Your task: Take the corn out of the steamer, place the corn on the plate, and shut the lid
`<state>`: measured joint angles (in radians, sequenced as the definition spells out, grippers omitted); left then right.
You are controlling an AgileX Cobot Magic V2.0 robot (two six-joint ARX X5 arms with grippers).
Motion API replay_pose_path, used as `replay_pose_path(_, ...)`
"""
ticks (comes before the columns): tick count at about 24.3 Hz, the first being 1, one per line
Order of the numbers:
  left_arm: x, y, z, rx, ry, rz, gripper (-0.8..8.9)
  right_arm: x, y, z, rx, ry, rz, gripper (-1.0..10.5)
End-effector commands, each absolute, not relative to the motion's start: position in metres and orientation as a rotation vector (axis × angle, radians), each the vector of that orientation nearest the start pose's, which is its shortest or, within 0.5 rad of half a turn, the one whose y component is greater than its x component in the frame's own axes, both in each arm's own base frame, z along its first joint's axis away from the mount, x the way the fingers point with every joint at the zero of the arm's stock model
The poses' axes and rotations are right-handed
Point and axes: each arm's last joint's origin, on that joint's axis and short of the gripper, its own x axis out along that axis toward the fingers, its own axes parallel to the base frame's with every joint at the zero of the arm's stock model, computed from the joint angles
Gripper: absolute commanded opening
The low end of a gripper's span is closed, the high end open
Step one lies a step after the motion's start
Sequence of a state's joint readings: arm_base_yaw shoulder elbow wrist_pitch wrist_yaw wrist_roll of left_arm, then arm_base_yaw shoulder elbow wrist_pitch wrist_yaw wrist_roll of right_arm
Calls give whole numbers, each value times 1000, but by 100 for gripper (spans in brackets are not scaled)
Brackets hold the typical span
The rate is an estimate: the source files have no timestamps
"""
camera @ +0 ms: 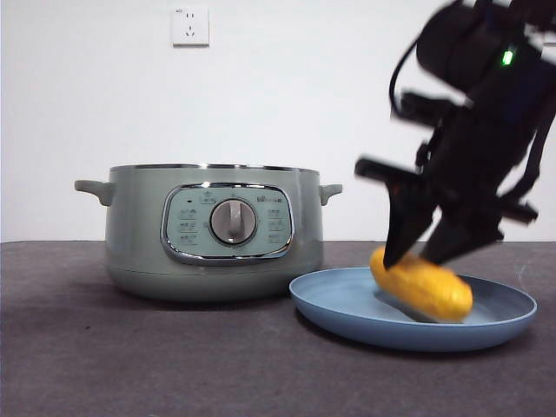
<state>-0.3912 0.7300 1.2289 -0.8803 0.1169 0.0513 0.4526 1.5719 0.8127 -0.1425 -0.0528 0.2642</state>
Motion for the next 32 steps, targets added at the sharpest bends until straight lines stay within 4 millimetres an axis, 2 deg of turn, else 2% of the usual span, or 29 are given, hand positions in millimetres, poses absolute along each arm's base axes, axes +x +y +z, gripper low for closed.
replay_pose_path(1, 93, -44, 422, 78, 288, -555, -8, 271, 133, 154, 65, 965, 342, -17)
replay_pose_path(4, 105, -49, 422, 79, 291, -563, -8, 271, 133, 151, 60, 983, 337, -15)
replay_pose_path(5, 111, -51, 420, 80, 303, -563, -8, 270, 133, 150, 60, 988, 335, 20)
replay_pose_path(7, 123, -56, 418, 81, 317, -566, -8, 269, 133, 151, 64, 999, 329, 199)
replay_pose_path(9, 136, -62, 416, 86, 331, -568, -8, 268, 133, 154, 65, 989, 334, 479)
replay_pose_path(10, 144, -65, 414, 88, 342, -567, -8, 267, 132, 159, 68, 975, 337, 570)
replay_pose_path(11, 153, -69, 412, 88, 349, -569, -8, 266, 131, 164, 73, 958, 341, 593)
replay_pose_path(16, 203, -90, 398, 84, 345, -589, -8, 245, 121, 209, 79, 867, 366, 599)
replay_pose_path(22, 264, -115, 369, 86, 336, -592, -8, 196, 97, 275, 115, 668, 407, 599)
replay_pose_path(28, 292, -132, 349, 84, 321, -620, -8, 163, 81, 306, 148, 525, 432, 599)
replay_pose_path(32, 307, -139, 334, 88, 328, -621, -8, 145, 72, 317, 164, 459, 444, 599)
